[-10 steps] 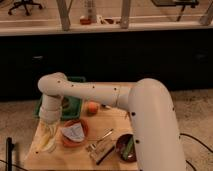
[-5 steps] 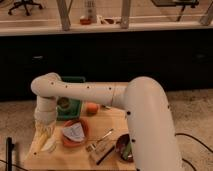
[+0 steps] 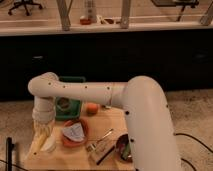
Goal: Place banana in paper cup
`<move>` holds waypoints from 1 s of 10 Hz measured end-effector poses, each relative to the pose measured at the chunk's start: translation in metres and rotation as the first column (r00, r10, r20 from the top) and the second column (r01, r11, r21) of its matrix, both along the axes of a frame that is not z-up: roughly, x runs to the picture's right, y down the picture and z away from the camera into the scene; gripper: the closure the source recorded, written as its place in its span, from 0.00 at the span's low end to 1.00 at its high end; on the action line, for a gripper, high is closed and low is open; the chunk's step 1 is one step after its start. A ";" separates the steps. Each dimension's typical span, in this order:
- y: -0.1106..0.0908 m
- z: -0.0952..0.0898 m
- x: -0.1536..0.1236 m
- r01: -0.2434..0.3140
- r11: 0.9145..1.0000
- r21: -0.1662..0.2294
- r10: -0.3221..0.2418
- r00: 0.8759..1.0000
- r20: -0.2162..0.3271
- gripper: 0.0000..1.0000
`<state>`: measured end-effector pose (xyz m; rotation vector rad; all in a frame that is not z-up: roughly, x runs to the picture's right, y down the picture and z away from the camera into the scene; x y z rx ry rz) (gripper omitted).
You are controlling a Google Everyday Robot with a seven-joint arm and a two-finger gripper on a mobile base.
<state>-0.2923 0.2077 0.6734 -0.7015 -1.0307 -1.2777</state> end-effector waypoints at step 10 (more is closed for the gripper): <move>0.008 -0.003 -0.006 0.016 1.000 -0.012 -0.016 1.000 0.014 0.58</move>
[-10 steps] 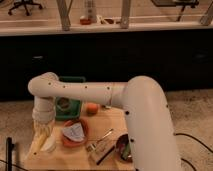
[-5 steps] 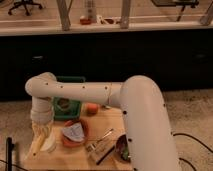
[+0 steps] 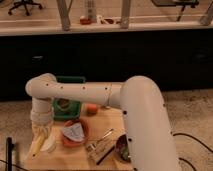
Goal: Place banana in paper cup
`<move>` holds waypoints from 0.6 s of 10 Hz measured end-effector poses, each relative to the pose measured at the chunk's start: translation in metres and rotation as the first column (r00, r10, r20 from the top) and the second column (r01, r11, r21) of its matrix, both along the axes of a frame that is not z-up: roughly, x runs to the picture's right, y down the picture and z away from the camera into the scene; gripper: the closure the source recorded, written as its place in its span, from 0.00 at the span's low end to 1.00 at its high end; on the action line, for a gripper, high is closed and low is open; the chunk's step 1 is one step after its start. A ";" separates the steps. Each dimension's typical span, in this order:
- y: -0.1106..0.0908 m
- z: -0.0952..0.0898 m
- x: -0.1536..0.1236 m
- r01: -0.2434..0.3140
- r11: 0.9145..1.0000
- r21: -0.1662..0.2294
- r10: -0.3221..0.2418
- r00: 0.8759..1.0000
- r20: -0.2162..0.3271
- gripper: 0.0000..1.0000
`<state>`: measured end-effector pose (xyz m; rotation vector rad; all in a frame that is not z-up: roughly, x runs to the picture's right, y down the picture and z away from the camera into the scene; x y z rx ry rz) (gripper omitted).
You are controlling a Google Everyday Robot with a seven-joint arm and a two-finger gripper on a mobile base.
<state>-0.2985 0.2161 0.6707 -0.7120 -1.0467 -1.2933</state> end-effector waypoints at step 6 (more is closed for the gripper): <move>0.005 -0.002 -0.002 0.009 1.000 -0.015 -0.009 1.000 0.000 0.20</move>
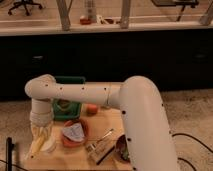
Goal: Place banana in paper cup
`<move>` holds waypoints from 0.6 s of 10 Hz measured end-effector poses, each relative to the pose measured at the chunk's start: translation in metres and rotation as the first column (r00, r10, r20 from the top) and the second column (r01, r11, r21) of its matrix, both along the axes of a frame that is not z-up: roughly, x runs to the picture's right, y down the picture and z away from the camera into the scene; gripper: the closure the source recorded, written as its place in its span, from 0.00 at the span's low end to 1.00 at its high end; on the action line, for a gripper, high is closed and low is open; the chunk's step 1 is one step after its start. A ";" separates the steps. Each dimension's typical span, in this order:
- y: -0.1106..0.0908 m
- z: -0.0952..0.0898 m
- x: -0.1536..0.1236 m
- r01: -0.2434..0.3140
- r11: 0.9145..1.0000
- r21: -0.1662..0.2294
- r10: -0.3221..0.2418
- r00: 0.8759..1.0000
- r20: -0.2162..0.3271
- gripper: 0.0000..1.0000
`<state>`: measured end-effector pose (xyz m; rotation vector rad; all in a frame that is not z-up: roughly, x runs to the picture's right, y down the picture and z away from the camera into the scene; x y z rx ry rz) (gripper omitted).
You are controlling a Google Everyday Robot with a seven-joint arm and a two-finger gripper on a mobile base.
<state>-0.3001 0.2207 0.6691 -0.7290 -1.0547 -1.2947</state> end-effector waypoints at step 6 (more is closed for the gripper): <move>-0.002 0.001 0.003 0.009 1.000 0.004 -0.009 1.000 0.002 0.20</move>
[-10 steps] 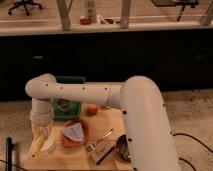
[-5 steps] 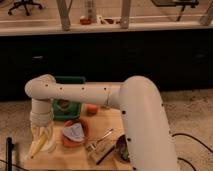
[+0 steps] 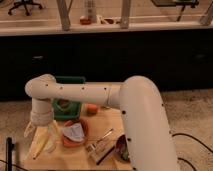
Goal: Place banana in paper cup
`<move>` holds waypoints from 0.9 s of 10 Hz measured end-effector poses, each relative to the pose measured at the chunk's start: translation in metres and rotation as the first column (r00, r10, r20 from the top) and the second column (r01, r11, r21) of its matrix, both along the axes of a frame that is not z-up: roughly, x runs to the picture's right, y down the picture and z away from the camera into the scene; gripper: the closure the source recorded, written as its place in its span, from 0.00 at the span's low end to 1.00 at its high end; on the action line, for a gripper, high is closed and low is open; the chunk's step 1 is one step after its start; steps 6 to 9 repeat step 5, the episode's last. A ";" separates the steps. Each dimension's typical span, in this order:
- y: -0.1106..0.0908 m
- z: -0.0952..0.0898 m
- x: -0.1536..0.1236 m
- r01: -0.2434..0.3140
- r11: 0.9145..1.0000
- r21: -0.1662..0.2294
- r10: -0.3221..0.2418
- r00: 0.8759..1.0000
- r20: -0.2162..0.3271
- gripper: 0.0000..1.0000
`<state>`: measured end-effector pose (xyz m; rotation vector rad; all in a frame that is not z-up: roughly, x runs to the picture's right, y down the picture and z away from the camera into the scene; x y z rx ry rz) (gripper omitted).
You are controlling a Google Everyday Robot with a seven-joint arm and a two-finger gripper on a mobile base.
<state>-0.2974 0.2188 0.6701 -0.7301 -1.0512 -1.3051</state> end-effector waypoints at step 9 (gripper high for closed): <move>-0.005 0.001 0.002 0.001 1.000 -0.001 -0.001 1.000 0.000 0.20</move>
